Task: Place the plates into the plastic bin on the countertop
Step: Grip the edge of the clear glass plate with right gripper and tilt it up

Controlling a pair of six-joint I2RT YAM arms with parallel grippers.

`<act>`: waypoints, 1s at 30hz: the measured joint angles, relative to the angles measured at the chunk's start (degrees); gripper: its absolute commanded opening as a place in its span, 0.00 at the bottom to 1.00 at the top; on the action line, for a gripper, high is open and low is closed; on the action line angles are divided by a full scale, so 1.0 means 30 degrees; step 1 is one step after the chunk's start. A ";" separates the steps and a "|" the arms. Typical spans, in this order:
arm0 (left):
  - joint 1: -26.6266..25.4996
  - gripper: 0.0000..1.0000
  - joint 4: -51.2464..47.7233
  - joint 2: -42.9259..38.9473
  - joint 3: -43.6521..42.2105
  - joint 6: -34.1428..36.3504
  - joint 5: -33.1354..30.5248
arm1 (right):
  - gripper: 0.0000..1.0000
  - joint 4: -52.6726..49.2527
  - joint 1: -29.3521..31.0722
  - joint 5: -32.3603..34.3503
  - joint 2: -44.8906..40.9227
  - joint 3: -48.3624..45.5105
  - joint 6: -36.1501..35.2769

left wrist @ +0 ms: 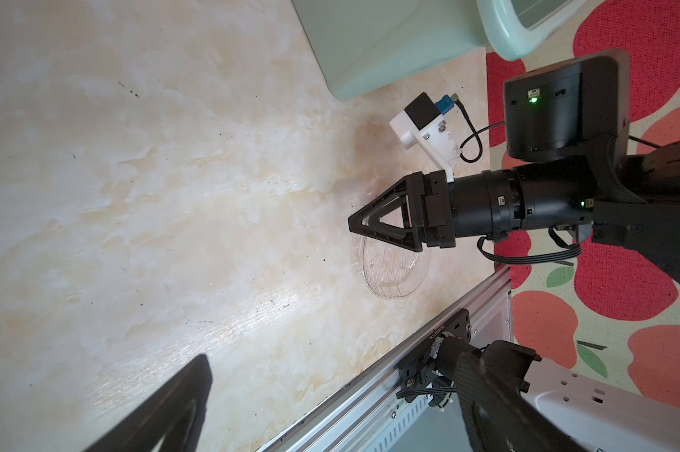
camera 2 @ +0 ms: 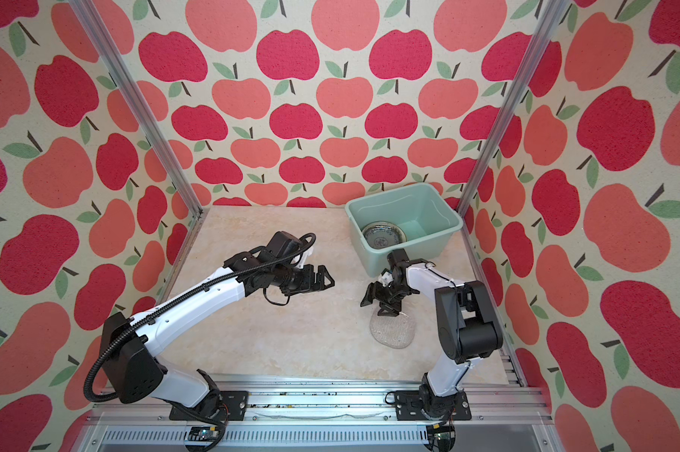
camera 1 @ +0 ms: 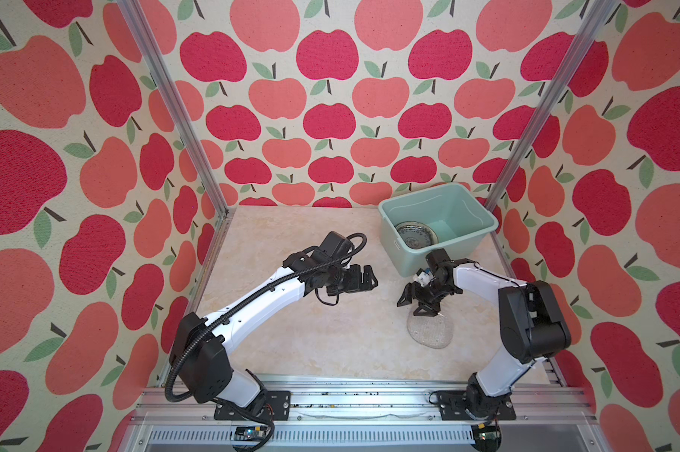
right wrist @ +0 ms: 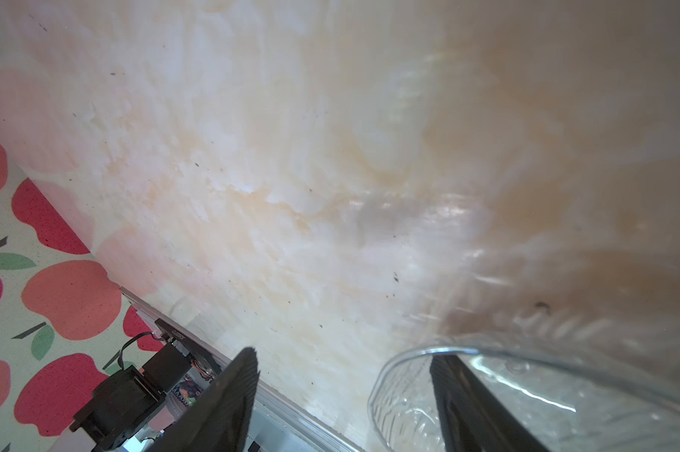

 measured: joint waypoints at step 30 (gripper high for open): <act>-0.1967 0.99 0.3155 0.4517 0.0692 -0.2339 0.2885 | 0.66 -0.4160 -0.7351 0.3570 -0.8735 -0.4867 -0.0357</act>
